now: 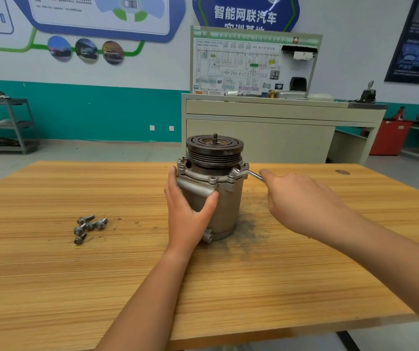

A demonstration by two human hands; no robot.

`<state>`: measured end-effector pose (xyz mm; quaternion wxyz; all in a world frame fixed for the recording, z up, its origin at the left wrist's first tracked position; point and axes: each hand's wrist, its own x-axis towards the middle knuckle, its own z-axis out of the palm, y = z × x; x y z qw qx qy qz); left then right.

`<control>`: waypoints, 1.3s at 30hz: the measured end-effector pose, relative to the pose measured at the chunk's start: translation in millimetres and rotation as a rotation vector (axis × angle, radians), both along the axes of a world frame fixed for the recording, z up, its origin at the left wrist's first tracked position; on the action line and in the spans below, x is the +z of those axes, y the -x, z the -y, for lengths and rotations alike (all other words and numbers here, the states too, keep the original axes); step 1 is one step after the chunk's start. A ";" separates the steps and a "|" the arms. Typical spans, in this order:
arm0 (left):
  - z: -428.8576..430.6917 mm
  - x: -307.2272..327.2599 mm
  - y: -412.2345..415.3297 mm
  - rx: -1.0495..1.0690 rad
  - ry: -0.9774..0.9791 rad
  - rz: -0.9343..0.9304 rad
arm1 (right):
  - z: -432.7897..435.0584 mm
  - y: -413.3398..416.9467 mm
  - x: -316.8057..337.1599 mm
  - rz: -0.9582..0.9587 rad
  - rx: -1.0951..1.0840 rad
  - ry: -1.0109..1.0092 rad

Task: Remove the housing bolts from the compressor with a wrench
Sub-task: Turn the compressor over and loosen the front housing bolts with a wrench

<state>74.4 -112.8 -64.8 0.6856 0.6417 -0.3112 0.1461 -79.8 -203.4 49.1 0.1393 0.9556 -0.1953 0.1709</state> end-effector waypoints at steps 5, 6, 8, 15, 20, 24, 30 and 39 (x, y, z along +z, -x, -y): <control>0.6 -0.4 0.2 0.001 0.005 0.001 | -24.1 -7.3 20.6 -0.175 -0.010 0.148; 0.4 -0.4 0.4 0.005 0.006 0.003 | -30.6 -8.8 24.0 -0.210 -0.009 0.175; 0.3 -0.3 0.3 0.006 0.007 0.001 | -39.6 -10.3 26.6 -0.259 -0.018 0.206; 0.2 -0.3 -0.3 0.012 0.004 0.009 | -33.2 -3.7 26.0 -0.280 -0.042 0.200; 0.3 -0.2 -0.3 0.014 0.007 0.010 | -28.6 -5.8 27.4 -0.284 0.012 0.197; 0.2 -0.9 0.5 0.013 0.011 0.009 | -14.7 -4.1 23.9 -0.339 0.015 0.402; 0.6 -0.4 0.6 0.005 0.005 -0.006 | -14.2 -8.6 20.2 -0.340 0.029 0.407; 0.4 0.4 0.8 -0.006 0.015 -0.020 | 3.1 -14.7 38.6 -0.424 0.057 0.542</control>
